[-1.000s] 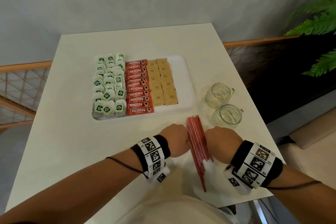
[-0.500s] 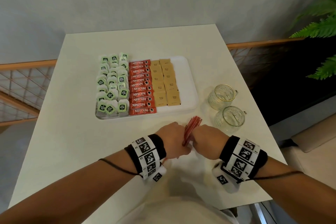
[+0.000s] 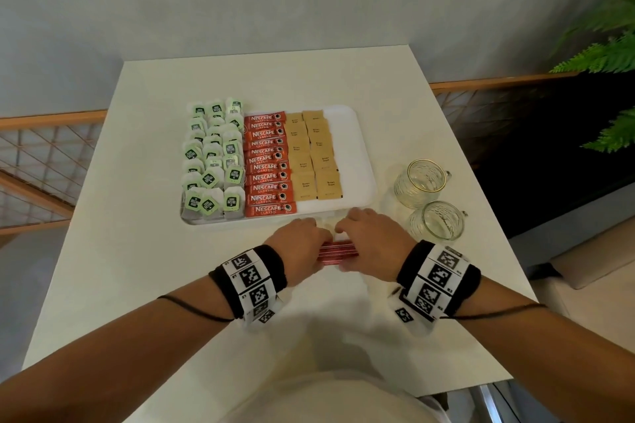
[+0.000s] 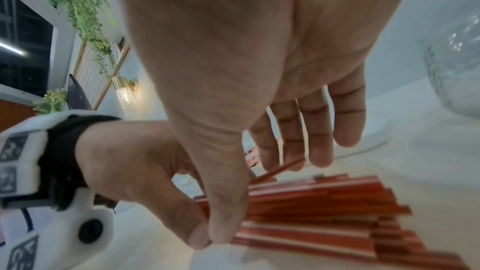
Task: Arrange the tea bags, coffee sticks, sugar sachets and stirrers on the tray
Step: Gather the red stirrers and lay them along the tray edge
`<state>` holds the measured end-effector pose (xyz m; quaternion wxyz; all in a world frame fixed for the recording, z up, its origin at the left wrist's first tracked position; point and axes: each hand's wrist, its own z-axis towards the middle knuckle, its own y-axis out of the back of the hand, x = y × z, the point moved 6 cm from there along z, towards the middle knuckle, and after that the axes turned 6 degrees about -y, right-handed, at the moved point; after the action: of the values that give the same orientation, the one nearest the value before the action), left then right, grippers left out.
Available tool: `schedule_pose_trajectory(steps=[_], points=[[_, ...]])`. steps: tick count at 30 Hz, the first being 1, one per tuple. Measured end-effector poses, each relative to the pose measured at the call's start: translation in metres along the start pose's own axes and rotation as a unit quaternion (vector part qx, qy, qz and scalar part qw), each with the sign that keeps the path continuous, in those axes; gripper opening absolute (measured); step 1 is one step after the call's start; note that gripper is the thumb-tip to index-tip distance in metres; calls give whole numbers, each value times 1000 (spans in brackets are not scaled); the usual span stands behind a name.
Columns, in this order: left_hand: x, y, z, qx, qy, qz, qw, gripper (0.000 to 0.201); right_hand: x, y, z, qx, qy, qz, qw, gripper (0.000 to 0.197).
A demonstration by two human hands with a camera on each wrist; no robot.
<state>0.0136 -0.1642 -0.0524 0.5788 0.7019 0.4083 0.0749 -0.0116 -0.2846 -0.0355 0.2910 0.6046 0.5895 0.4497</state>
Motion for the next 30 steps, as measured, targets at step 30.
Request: schedule_pose_trajectory(steps=[30], points=[[11, 6, 6, 20, -17, -7, 1000, 18, 6, 2, 20, 1, 46, 12, 999, 26]])
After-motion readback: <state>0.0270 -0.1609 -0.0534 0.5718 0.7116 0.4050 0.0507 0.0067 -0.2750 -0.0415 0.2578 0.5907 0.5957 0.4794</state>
